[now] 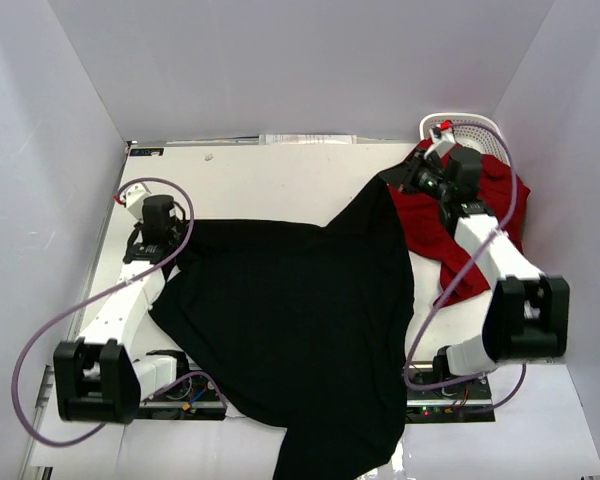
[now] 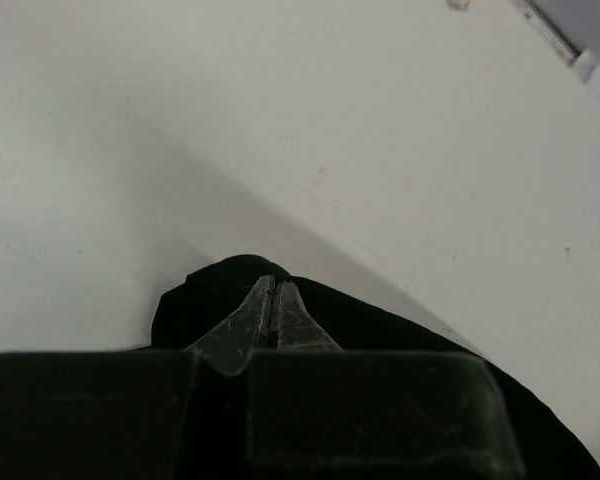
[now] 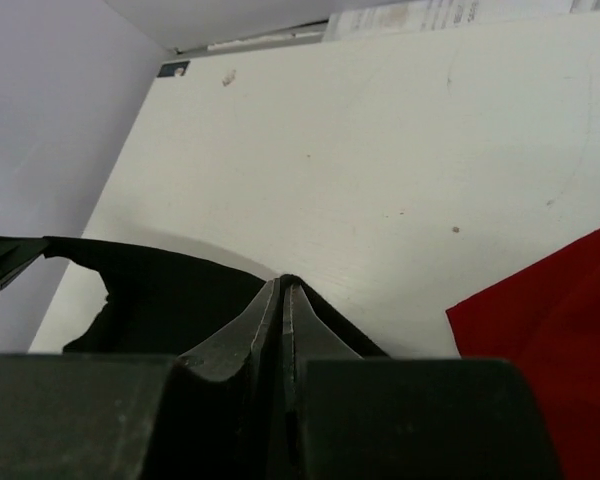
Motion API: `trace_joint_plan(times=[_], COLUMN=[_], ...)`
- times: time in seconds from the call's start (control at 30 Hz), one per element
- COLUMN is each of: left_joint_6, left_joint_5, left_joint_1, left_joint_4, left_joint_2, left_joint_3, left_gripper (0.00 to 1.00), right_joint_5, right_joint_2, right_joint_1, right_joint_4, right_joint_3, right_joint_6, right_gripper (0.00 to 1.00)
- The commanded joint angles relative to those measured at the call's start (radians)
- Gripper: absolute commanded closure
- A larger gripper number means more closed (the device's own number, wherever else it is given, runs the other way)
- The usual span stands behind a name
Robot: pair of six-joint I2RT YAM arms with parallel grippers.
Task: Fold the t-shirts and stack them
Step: Flatten out the tshirt
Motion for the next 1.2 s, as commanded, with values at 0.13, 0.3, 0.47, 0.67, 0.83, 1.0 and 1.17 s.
trace_joint_plan(times=[0.13,0.3,0.47,0.67,0.83,1.0,1.17], left_joint_6=[-0.011,0.042,0.097,0.144,0.108,0.12,0.134], left_joint_5=[-0.047,-0.084,-0.061,0.034,0.077,0.07,0.048], left_joint_1=[-0.002,0.001,0.026,0.107,0.159,0.169,0.175], left_joint_4=[0.071,0.083,0.097,0.049,0.005,0.02,0.031], left_joint_2=[0.229,0.402,0.53,0.749,0.858,0.901,0.918], left_joint_3=[0.149,0.252,0.365,0.531,0.635,0.652,0.678], left_gripper=[1.0,1.0,1.0,1.0,1.0,1.0,1.0], right_joint_5=[0.0,0.001,0.058,0.127,0.148,0.155,0.133], right_joint_2=[0.311,0.538,0.677,0.811,0.872,0.949,1.027], right_joint_1=[0.054,0.057,0.055,0.032,0.023,0.022,0.022], right_joint_4=[-0.092,-0.189,-0.287,-0.384,-0.395,-0.399,-0.405], right_joint_3=[0.264,0.5,0.66,0.877,0.969,1.076,1.153], right_joint_6=[-0.142,-0.176,-0.219,-0.225,-0.199,-0.19,-0.168], right_gripper=[0.92,0.92,0.92,0.92,0.92,0.92,0.92])
